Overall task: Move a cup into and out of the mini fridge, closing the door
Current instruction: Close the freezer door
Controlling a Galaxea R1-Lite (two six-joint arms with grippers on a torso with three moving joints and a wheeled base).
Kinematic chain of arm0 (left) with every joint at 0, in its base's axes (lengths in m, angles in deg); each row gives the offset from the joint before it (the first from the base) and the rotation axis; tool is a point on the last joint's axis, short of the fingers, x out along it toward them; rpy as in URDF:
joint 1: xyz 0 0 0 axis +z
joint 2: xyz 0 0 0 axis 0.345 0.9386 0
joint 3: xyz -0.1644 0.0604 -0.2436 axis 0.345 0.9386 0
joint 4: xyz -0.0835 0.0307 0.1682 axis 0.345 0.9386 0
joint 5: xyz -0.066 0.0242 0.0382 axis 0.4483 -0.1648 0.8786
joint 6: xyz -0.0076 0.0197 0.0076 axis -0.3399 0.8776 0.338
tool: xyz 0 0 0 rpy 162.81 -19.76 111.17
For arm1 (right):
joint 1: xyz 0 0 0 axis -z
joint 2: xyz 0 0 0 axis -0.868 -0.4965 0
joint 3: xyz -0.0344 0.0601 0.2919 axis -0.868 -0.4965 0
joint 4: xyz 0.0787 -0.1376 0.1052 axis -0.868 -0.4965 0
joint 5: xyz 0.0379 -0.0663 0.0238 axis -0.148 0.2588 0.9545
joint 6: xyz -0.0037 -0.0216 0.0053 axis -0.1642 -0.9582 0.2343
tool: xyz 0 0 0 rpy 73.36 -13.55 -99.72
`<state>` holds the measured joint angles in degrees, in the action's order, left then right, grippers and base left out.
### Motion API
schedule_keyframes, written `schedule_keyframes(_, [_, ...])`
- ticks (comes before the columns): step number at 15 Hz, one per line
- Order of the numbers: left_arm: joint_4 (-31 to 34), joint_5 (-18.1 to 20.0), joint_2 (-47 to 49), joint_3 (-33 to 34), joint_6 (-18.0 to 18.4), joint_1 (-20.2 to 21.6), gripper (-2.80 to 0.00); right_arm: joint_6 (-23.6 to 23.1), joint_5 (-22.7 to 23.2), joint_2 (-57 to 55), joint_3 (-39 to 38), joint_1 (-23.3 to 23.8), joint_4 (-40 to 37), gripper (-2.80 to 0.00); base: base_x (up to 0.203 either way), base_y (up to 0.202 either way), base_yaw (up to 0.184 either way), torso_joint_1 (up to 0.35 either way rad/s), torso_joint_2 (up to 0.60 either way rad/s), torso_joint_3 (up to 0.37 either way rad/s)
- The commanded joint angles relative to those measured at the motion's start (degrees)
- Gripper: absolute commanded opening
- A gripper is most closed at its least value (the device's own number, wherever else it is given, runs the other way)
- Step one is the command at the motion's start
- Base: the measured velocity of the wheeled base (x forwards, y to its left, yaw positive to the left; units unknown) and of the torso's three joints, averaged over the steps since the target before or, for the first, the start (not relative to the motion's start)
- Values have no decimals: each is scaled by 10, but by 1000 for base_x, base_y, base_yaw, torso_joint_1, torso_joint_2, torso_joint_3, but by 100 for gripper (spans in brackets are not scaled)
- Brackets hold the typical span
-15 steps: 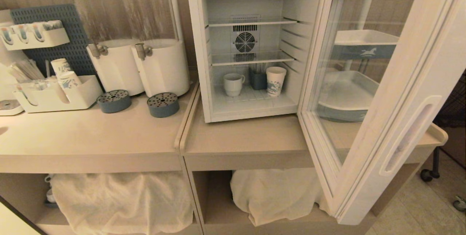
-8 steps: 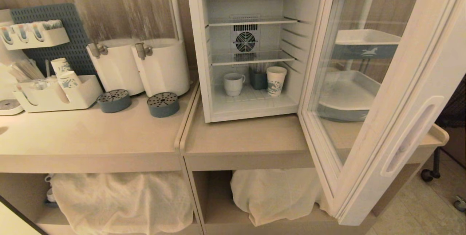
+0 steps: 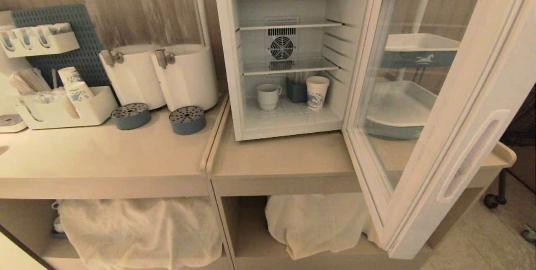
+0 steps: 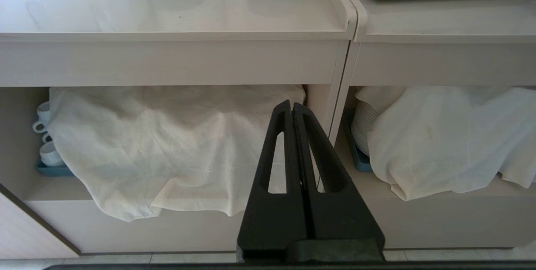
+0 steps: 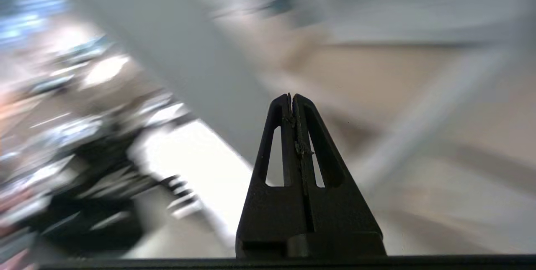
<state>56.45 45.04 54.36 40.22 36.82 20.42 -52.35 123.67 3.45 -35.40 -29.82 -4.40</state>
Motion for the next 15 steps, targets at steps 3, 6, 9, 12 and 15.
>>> schedule_keyframes(3, [0, 0, 0, 1, -1, 0, -280, 50, 22, -7, 5, -108, 5, -280, 0, 0, 0, 0, 0, 0])
schedule_keyframes(6, [0, 0, 0, 1, -1, 0, -280, 55, -22, -11, 16, -189, 7, -280, 0, 0, 0, 0, 0, 0])
schedule_keyframes(9, [0, 0, 0, 1, -2, 0, -280, 60, -107, -21, 35, -266, 8, -280, 0, 0, 0, 0, 0, 0])
schedule_keyframes(12, [0, -1, 0, 1, -4, 0, -280, 76, -183, -33, 56, -322, 8, -280, 0, 0, 0, 0, 0, 0])
schedule_keyframes(15, [0, -1, 0, 1, -5, 0, -280, 133, -304, -59, 89, -386, 30, -280, 0, 0, 0, 0, 0, 0])
